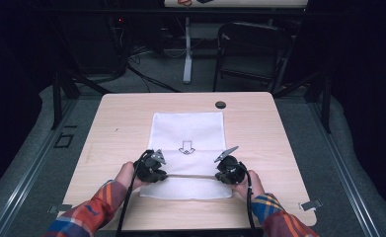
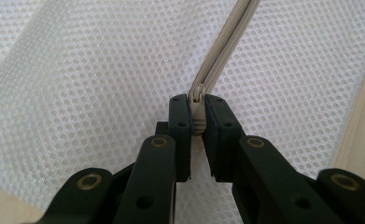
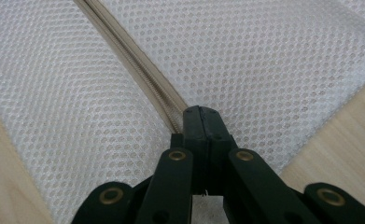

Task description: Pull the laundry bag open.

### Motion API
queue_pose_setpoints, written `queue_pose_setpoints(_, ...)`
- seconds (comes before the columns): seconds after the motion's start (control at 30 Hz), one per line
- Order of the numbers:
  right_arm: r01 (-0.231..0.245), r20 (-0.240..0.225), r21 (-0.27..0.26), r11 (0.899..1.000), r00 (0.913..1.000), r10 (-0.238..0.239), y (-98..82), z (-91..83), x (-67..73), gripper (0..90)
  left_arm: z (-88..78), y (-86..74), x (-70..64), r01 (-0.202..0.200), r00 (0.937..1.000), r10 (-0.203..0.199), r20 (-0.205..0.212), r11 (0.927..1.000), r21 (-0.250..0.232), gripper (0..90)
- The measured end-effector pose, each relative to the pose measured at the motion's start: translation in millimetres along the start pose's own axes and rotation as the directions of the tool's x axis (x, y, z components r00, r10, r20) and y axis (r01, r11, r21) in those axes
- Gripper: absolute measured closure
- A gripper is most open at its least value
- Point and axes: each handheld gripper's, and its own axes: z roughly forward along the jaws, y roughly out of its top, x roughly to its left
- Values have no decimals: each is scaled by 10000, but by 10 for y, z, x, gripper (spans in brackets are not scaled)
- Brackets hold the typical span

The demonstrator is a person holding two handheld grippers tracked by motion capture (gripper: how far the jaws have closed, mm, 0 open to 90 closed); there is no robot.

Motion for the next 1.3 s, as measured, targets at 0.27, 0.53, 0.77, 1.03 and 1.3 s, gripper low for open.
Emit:
queue_pose_setpoints(0.27, 46, 15, 16, 10000, 10000, -46, -1, -1, -8, 900, -40, -81, 40, 225, 9997, -225, -125, 9997, 6, 817)
queue_pose_setpoints(0.53, 14, 18, 30, 10000, 10000, -14, 2, -1, 1, 900, -81, -145, 55, 397, 9991, -396, -174, 9992, 63, 817)
queue_pose_setpoints(0.77, 40, -1, 77, 10000, 10000, -40, 5, -3, -6, 900, -97, -168, 58, 554, 9983, -552, -170, 9984, 64, 817)
queue_pose_setpoints(1.03, 187, 71, 287, 9994, 9998, -189, 8, -16, -26, 900, -101, -174, 48, 574, 9981, -572, -221, 9983, 99, 817)
queue_pose_setpoints(1.3, 301, 163, 418, 9987, 9994, -308, 21, -19, -33, 900, -126, -222, 51, 714, 9969, -709, -331, 9973, 152, 818)
